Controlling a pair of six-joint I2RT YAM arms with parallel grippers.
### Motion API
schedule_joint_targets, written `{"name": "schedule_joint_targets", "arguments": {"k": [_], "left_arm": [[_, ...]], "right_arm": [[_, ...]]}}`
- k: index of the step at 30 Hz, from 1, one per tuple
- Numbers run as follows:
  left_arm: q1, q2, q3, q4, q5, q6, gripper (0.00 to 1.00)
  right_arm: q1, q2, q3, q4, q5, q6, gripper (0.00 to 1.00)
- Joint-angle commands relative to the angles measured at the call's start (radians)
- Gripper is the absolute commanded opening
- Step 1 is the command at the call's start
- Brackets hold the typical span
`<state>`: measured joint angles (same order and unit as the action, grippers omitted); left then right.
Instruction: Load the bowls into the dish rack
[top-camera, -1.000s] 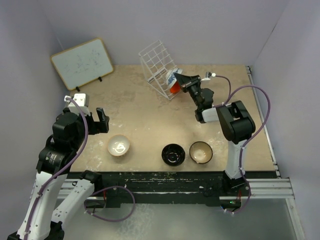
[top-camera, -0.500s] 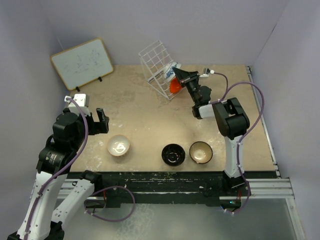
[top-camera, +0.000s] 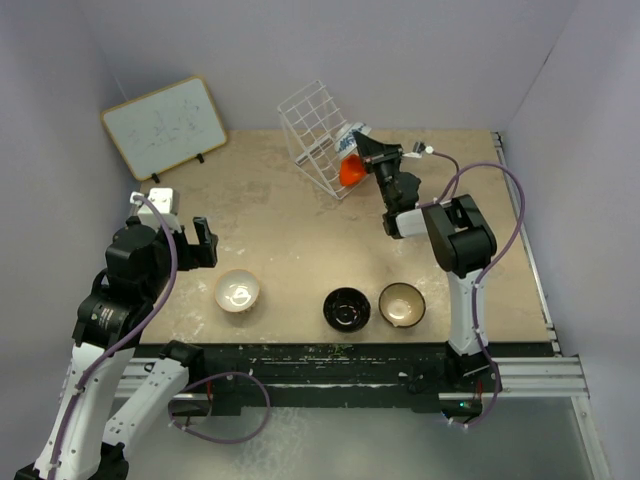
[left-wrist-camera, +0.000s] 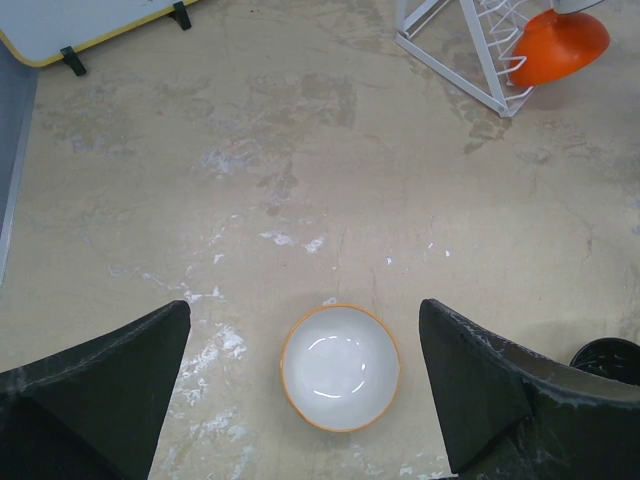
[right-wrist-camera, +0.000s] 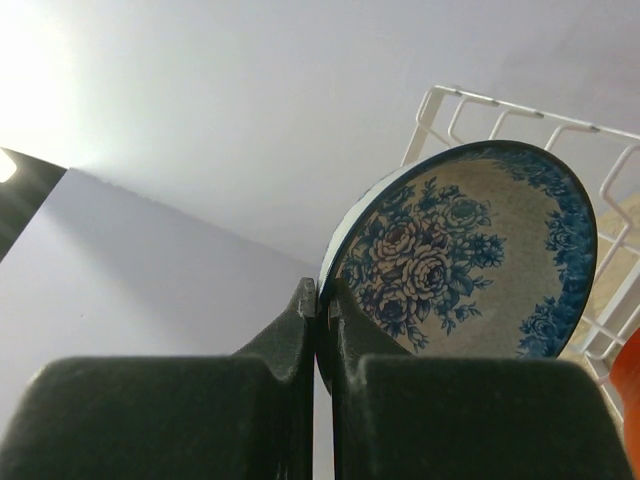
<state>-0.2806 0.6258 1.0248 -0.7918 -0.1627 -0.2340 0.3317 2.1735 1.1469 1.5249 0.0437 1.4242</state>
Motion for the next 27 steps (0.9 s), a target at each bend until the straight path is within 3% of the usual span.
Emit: {"name": "schedule_joint_targets", "arguments": {"k": [1, 27], "left_arm": [[0.007, -0.003, 0.037, 0.017, -0.009, 0.027, 0.99], [0.007, 0.0, 0.034, 0.023, 0.006, 0.035, 0.99]], "right_arm": [[0.015, 0.011, 0.067, 0.416, 0.067, -0.003, 0.0], [0.03, 0.17, 0.127, 0.414, 0.127, 0.061, 0.02]]}}
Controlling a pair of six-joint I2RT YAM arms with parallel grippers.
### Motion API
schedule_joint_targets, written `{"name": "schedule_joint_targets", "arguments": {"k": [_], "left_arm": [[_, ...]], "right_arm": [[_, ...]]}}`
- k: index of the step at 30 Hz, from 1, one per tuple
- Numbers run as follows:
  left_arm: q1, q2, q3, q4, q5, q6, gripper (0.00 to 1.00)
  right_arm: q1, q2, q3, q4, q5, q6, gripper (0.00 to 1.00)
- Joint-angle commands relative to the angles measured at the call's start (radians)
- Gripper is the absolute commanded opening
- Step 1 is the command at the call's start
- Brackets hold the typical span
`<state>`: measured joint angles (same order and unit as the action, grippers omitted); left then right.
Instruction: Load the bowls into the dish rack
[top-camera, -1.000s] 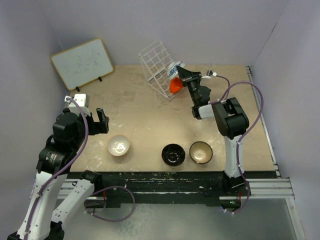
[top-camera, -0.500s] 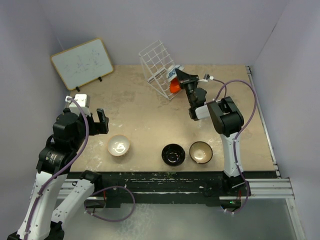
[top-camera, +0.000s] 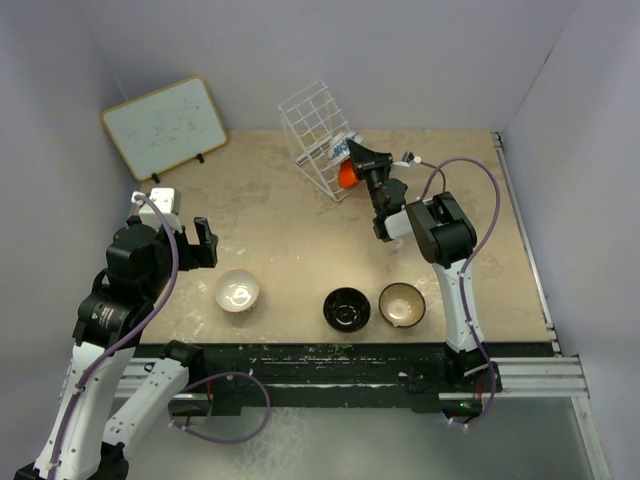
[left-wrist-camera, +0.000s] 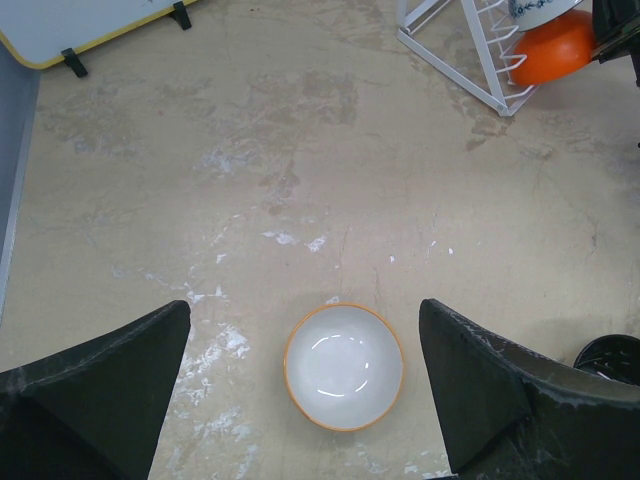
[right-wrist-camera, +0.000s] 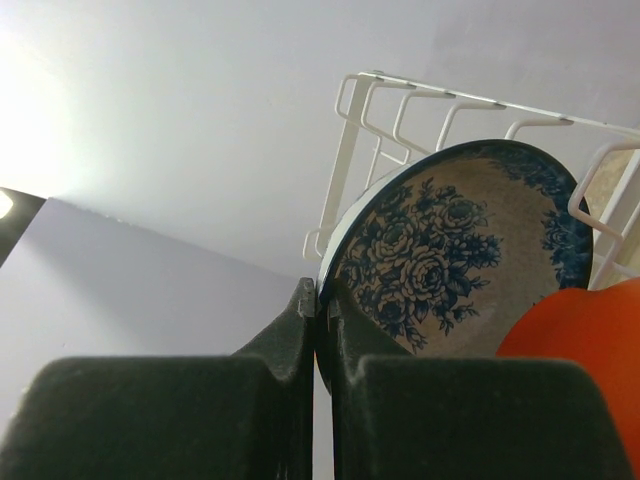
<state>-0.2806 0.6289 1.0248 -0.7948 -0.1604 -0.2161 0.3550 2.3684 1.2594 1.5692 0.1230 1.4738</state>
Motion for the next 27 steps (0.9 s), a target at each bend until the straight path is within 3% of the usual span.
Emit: {"name": "schedule_joint_targets", "arguments": {"k": [1, 27], "left_arm": [[0.007, -0.003, 0.034, 0.025, 0.004, 0.017, 0.99], [0.006, -0.017, 0.025, 0.034, 0.01, 0.011, 0.99]], "right_arm": [[0.007, -0.022, 0.015, 0.37, 0.046, 0.013, 0.04], [0.007, -0.12, 0.068, 0.371, -0.038, -0.022, 0.0]]}}
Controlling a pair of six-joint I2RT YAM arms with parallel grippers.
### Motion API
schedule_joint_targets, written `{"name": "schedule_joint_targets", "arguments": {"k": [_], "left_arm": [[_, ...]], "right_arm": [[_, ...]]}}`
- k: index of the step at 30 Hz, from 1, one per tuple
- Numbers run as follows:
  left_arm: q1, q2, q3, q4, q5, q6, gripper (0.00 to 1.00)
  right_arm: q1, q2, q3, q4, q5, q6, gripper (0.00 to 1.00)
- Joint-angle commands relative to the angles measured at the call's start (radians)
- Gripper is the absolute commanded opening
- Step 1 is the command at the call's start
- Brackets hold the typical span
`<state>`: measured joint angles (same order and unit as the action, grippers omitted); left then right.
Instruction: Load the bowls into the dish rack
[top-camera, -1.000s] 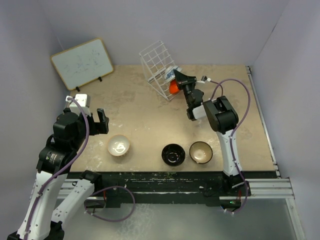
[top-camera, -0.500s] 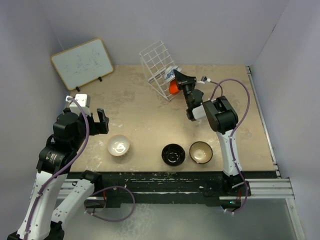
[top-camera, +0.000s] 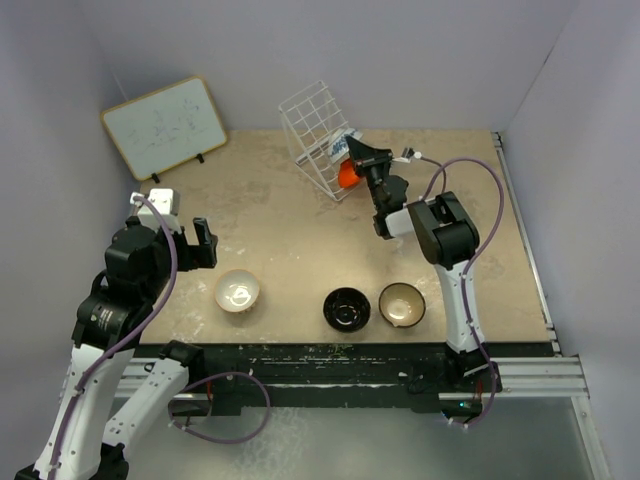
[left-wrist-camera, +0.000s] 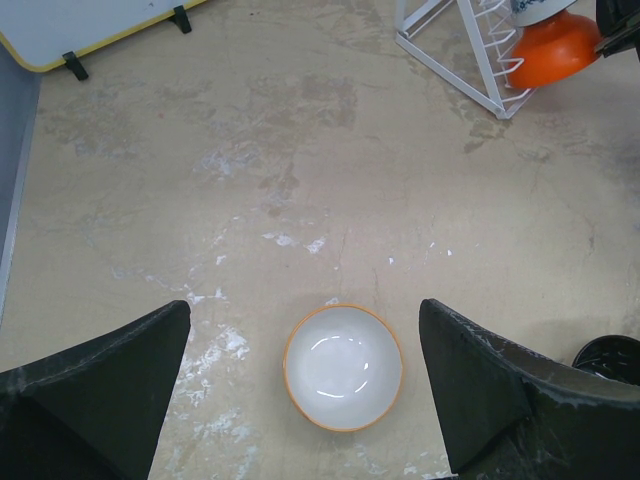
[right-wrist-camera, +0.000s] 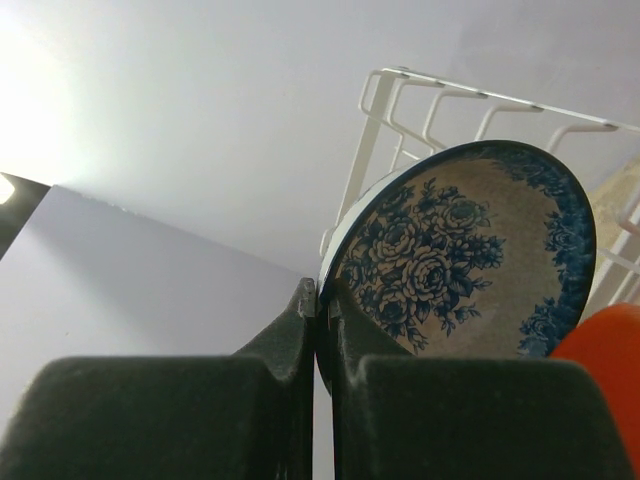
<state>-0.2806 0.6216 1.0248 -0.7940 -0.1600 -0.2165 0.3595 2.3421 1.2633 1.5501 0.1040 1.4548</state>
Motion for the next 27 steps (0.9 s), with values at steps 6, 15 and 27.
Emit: {"name": "schedule_joint_targets", "arguments": {"k": [6, 15, 27], "left_arm": [[0.007, -0.013, 0.024, 0.035, 0.008, 0.01, 0.99], [0.006, -0.004, 0.017, 0.041, 0.028, 0.005, 0.99], [0.006, -0.001, 0.015, 0.044, 0.023, 0.008, 0.99]], "right_arm": [[0.006, -0.144, 0.014, 0.39, 0.005, 0.0, 0.0], [0.022, -0.182, -0.07, 0.39, 0.053, -0.004, 0.0], [0.021, -0.144, -0.092, 0.386, 0.103, 0.032, 0.0]]}}
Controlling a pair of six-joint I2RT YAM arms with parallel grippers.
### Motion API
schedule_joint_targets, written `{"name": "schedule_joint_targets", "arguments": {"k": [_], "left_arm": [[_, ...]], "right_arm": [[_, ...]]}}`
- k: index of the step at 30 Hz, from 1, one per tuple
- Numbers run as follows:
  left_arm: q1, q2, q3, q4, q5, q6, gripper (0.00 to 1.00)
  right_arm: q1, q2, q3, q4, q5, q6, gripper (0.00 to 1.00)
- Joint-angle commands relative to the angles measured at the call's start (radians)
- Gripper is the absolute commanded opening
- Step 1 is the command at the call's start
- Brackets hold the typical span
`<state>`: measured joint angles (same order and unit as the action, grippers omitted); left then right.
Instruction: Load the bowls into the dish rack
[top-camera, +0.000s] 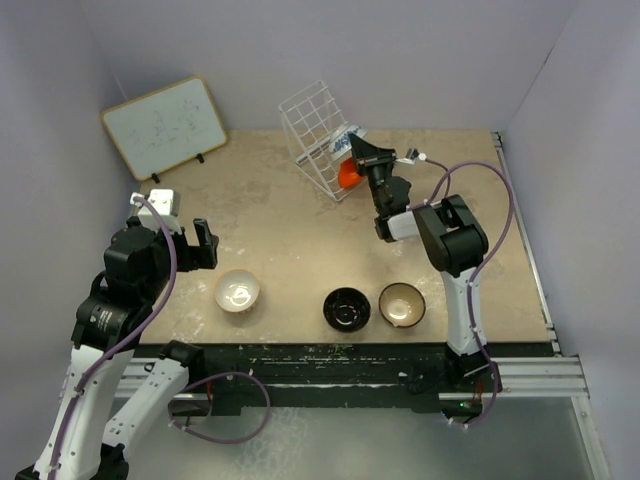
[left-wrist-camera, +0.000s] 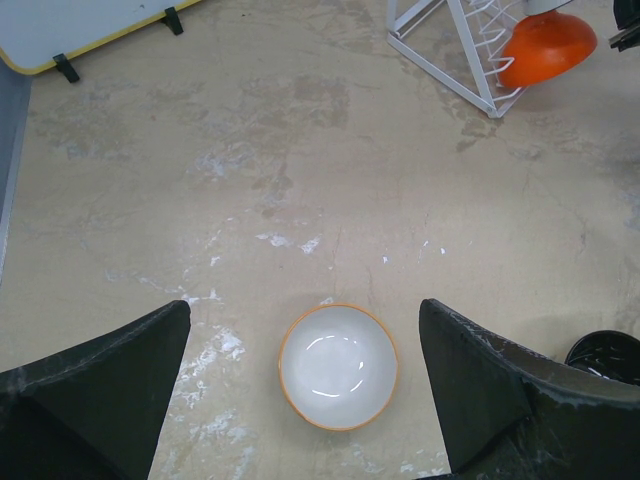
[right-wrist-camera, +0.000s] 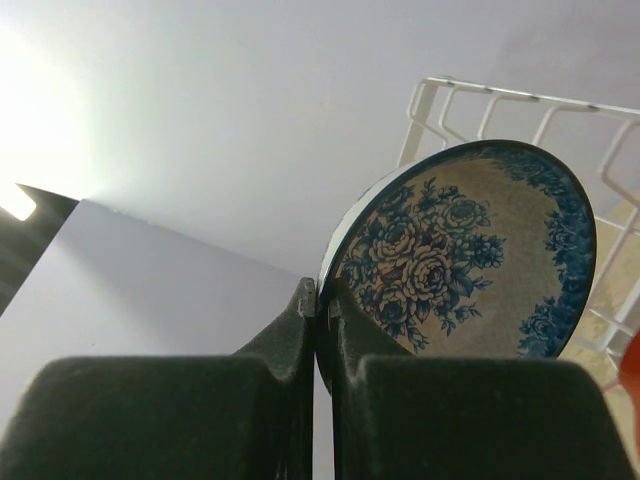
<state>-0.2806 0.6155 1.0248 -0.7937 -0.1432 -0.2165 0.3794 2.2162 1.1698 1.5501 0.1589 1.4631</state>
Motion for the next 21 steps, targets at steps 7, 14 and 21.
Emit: {"name": "schedule_joint_targets", "arguments": {"k": [7, 14, 21], "left_arm": [[0.007, 0.001, 0.013, 0.045, 0.006, 0.009, 0.99], [0.007, -0.002, 0.011, 0.046, 0.001, 0.007, 0.99], [0.006, 0.005, 0.002, 0.054, 0.007, 0.004, 0.99]], "right_arm": [[-0.009, 0.026, 0.037, 0.384, 0.03, 0.048, 0.0], [-0.011, 0.085, 0.064, 0.384, 0.046, 0.087, 0.0], [-0.011, 0.111, 0.057, 0.384, 0.042, 0.104, 0.0]]}}
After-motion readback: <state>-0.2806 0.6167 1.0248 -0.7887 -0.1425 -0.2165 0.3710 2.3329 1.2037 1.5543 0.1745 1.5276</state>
